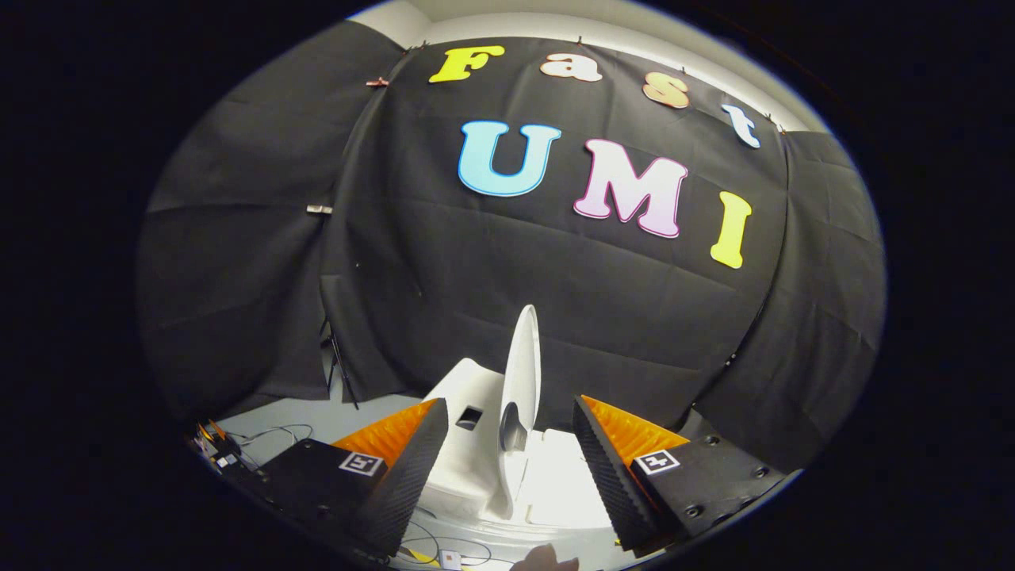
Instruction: Open the toilet lid.
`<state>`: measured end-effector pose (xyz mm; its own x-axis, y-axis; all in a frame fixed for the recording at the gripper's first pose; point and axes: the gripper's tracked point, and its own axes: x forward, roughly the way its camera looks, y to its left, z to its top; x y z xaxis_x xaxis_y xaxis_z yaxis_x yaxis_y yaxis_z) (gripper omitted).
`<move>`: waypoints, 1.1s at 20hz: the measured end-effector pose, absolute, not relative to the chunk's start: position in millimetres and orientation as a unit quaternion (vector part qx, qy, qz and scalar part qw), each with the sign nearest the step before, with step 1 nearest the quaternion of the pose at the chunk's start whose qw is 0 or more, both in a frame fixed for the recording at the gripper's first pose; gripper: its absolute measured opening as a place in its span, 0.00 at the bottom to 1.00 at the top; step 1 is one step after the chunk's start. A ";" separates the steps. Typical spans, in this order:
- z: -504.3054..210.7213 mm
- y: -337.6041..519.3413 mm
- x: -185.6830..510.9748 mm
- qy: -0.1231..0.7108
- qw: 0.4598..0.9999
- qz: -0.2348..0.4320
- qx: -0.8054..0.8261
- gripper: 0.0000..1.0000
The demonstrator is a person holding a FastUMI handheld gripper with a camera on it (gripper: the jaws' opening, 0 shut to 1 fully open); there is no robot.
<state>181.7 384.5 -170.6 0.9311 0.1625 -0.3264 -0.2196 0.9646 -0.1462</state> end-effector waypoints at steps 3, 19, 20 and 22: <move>-145.8 379.0 173.5 0.142 0.983 0.101 -0.064 0.99; -25.3 293.8 134.0 0.057 0.994 0.088 -0.036 0.99; -18.7 286.0 132.4 0.056 0.994 0.085 -0.034 0.98; -8.9 267.9 130.7 0.051 0.995 0.075 -0.030 0.98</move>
<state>130.7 267.9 -8.9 0.9836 0.1453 -0.1066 -0.1515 0.9871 -0.0525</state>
